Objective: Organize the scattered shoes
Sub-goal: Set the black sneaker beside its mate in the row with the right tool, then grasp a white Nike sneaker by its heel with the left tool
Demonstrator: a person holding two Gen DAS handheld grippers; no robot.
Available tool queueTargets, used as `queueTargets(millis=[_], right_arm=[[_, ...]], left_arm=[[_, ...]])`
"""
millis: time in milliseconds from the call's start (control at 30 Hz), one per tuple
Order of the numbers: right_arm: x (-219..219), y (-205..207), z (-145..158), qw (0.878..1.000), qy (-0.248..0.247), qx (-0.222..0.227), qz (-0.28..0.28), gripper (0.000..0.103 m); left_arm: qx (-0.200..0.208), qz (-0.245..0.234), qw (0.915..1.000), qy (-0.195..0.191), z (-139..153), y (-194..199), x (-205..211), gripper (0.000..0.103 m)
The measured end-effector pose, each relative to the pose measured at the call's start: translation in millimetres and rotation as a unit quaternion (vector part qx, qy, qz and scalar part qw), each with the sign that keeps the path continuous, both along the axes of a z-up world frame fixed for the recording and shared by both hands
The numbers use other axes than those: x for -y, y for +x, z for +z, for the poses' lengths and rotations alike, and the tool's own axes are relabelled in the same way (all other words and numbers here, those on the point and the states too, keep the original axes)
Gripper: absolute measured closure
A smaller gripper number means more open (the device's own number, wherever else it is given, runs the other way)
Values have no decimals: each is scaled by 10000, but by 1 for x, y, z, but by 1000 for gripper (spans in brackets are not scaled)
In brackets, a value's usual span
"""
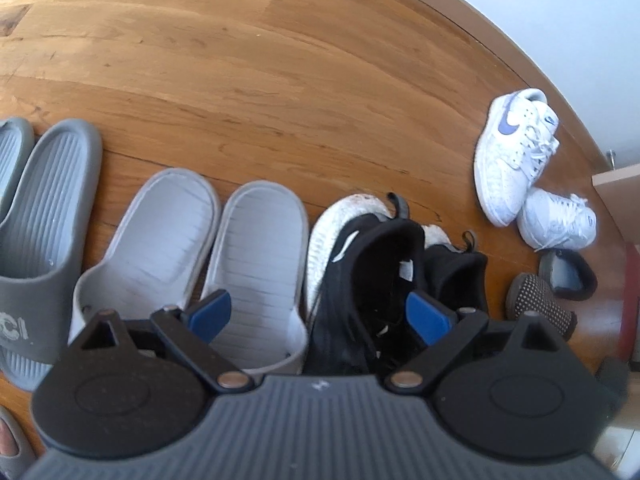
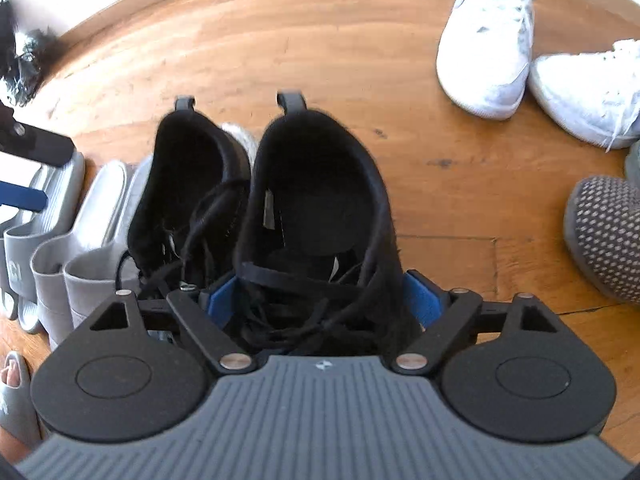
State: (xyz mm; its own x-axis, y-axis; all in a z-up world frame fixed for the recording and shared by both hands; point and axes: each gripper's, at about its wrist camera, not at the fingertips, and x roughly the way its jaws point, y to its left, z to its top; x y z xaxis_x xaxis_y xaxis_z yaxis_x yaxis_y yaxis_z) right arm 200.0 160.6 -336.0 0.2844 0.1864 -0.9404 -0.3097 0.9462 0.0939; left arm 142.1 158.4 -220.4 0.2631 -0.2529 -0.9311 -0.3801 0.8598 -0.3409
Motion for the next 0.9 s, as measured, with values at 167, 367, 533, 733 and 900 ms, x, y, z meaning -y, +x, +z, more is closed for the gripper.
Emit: queueTargets(millis=[167,367,533,733,900], right_arm=[[-8,9,3,9985,-207,442,-230,51],[-4,37,1,9995,-70,37,-304,50],[-8,25,5,9995,166,-16,-261,28],[14,26,27,9911,1122,-18,-715,18],[40,20,53,9871,1214,387,-970,17]], left_arm=[[56,4,10000,9,0,-1,-3,8],[-124,28,9997,-196,-12,-4,-2,8],[-154,-22,9997,-166,-17,-5,1,8],[-143,-133,9997,-124,-16,-5,4,8],[-34,-223,9997,-91,-13,2,17,8]])
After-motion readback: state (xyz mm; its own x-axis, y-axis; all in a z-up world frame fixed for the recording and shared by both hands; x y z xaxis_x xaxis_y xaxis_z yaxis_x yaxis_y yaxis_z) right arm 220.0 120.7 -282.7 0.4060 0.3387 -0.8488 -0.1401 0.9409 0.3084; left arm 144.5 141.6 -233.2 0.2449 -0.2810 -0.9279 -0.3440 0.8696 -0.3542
